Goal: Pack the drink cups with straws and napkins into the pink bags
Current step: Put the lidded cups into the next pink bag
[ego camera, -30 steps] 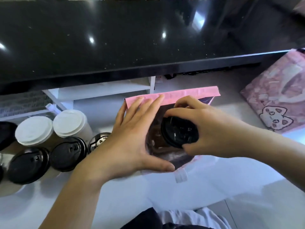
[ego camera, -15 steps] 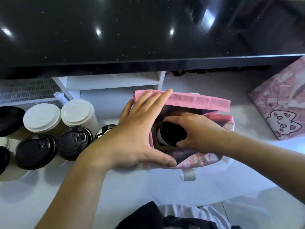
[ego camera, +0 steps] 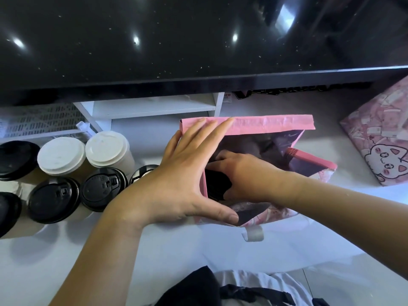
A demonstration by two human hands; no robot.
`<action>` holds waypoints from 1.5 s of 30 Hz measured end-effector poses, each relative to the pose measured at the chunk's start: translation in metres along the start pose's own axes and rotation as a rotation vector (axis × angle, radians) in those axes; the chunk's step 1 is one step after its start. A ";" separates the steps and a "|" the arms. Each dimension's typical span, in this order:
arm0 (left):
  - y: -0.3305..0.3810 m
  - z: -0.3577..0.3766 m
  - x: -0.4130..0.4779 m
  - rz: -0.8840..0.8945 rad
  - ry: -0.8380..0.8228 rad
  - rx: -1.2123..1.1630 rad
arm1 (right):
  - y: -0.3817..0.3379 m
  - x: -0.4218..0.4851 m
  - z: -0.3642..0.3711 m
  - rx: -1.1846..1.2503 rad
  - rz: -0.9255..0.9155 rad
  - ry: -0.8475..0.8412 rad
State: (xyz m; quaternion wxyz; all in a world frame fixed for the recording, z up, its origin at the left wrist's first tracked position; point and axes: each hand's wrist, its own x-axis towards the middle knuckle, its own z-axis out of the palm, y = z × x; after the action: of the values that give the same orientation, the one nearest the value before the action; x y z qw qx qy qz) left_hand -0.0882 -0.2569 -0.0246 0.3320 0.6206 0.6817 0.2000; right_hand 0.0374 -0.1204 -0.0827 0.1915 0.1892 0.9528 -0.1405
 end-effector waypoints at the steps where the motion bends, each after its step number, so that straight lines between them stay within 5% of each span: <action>1: 0.000 0.000 0.000 0.000 -0.001 -0.001 | -0.001 0.002 0.000 0.000 -0.002 -0.010; 14: -0.002 0.007 0.003 0.018 0.084 -0.073 | 0.001 -0.077 -0.039 0.159 0.004 0.035; 22: -0.004 0.015 0.002 0.099 0.265 -0.241 | 0.011 -0.099 -0.039 0.233 0.016 0.715; 28: -0.011 0.018 -0.016 0.157 0.591 -0.359 | 0.020 -0.073 -0.020 0.064 0.137 0.493; 32: -0.043 0.016 -0.039 -0.089 0.776 -0.210 | 0.022 -0.072 -0.010 0.061 0.148 0.485; 37: -0.083 0.044 -0.057 -0.384 0.458 0.439 | 0.024 -0.069 -0.003 0.062 0.155 0.501; 45: -0.099 0.072 -0.042 -0.508 0.468 0.526 | 0.030 -0.063 0.005 0.081 0.121 0.581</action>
State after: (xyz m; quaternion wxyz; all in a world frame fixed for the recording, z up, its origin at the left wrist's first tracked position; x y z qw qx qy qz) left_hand -0.1080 -0.3228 -0.1346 0.0377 0.4346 0.8973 0.0671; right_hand 0.1054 -0.1151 -0.0662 -0.0889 0.2855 0.9483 -0.1066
